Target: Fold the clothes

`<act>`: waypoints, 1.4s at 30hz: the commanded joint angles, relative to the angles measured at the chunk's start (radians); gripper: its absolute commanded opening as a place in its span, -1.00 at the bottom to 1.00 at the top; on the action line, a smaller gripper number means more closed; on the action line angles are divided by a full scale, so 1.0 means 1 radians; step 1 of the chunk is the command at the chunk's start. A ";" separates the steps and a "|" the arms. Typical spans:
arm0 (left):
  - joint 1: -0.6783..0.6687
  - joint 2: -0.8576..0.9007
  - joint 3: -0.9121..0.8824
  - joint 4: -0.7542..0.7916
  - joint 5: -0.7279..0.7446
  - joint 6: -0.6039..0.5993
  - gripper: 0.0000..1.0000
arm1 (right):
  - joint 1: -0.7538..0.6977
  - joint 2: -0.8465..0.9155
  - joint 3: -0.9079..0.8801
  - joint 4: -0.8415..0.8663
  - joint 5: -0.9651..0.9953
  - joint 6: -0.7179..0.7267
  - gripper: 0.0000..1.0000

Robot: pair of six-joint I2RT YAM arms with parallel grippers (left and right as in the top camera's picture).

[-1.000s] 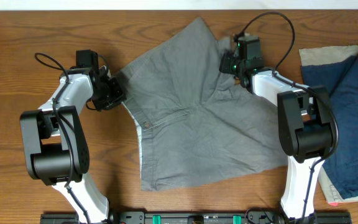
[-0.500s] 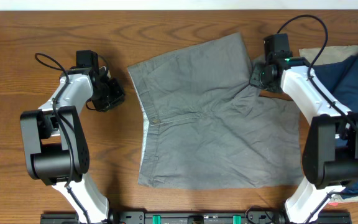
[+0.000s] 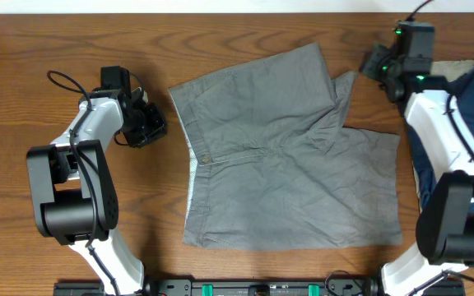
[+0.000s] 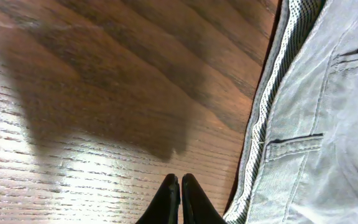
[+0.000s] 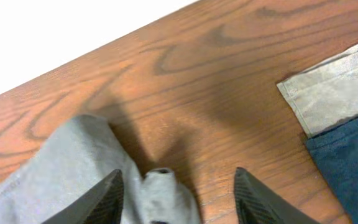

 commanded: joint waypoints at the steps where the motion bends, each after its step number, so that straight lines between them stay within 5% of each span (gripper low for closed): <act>1: 0.002 0.013 0.000 -0.006 0.014 0.024 -0.88 | -0.012 0.097 0.000 0.016 -0.164 -0.020 0.21; 7: 0.002 0.013 0.000 -0.021 0.013 0.024 -0.87 | -0.003 0.233 0.000 0.118 -0.237 -0.011 0.32; 11: 0.002 0.013 0.000 -0.029 0.013 0.024 -0.87 | 0.008 0.299 0.000 0.193 -0.237 0.005 0.21; 12: 0.002 0.013 0.000 -0.029 0.013 0.024 -0.88 | 0.010 0.310 0.000 0.202 -0.237 0.018 0.01; 14: 0.002 0.013 0.000 -0.029 0.013 0.024 -0.88 | 0.009 0.315 0.000 0.200 -0.237 0.050 -0.86; 15: 0.002 0.013 0.000 -0.029 0.013 0.024 -0.88 | 0.007 0.313 0.001 0.201 -0.241 0.062 -0.98; 25: 0.002 0.013 0.000 -0.029 -0.006 0.024 -0.88 | -0.053 0.022 0.037 0.203 -0.203 0.100 -0.98; 31: 0.002 0.013 0.000 -0.030 -0.006 0.024 -0.88 | -0.051 -0.110 0.037 -0.172 -0.066 0.036 -0.97; 38: 0.002 0.013 0.000 -0.047 -0.006 0.024 -0.87 | -0.034 -0.036 0.004 -0.466 0.284 0.036 -0.07; 42: 0.007 0.006 0.004 -0.056 -0.001 0.061 -0.86 | -0.060 -0.021 0.004 -0.503 0.322 0.023 -0.03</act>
